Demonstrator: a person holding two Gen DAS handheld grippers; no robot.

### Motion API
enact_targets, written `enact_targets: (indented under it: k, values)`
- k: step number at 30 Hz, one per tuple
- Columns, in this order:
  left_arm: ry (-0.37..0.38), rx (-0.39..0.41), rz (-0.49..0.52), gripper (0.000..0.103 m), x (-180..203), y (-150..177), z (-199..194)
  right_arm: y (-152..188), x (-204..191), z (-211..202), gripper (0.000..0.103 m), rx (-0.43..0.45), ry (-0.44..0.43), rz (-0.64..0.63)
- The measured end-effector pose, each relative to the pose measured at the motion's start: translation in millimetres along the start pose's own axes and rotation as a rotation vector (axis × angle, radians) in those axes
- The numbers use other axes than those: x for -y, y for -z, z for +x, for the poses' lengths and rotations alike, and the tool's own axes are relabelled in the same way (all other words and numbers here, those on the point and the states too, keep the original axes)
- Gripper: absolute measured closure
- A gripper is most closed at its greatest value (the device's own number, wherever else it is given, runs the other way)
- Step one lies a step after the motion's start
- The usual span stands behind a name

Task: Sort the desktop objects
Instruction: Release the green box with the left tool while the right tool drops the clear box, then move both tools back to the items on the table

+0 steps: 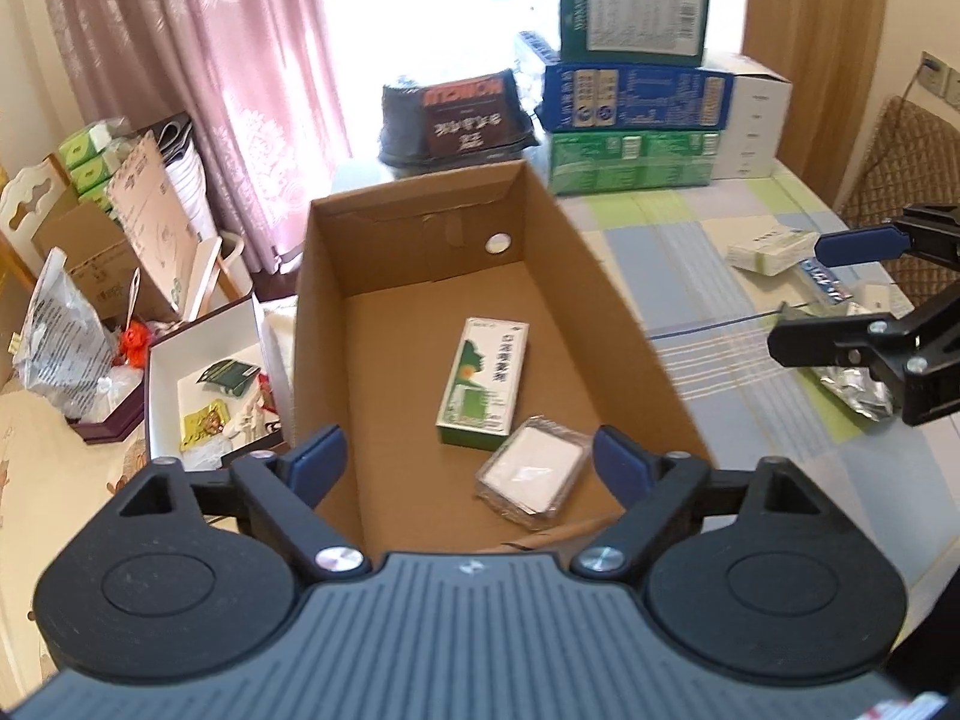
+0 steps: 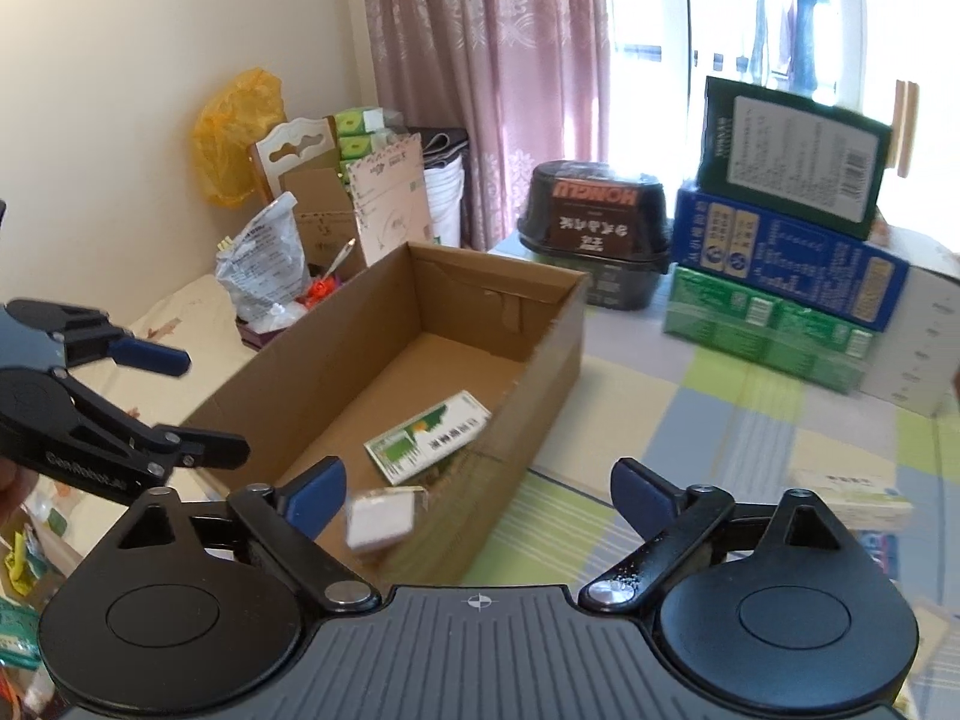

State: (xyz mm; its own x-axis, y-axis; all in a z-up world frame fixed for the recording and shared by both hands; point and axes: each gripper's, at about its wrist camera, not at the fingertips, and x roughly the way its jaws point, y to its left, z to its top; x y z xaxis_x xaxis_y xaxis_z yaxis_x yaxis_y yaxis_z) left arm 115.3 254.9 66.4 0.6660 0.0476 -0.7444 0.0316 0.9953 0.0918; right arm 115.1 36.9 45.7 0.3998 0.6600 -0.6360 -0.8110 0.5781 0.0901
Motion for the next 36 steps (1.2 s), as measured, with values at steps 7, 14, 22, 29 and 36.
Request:
enact_targets:
  k: [7,14,22,29,36]
  values:
    - [0.028,0.034,0.023,0.003,33.4,-4.2,-22.0,11.6,19.5,-44.8,0.002,0.017,0.064,-0.004]
    - [0.091,0.048,0.031,0.001,76.1,-8.6,-36.4,35.2,51.8,-85.5,0.002,0.002,0.133,0.014]
    - [0.157,0.033,0.076,0.001,136.3,-14.1,-38.0,72.3,99.0,-134.9,0.002,-0.015,0.222,0.039]
    - [0.205,-0.001,0.131,0.001,191.4,-9.7,-22.4,116.0,152.3,-175.1,0.002,-0.048,0.321,0.108]
    - [0.252,-0.06,0.153,0.002,234.5,-1.0,7.3,158.8,187.0,-189.0,0.002,-0.101,0.353,0.167]
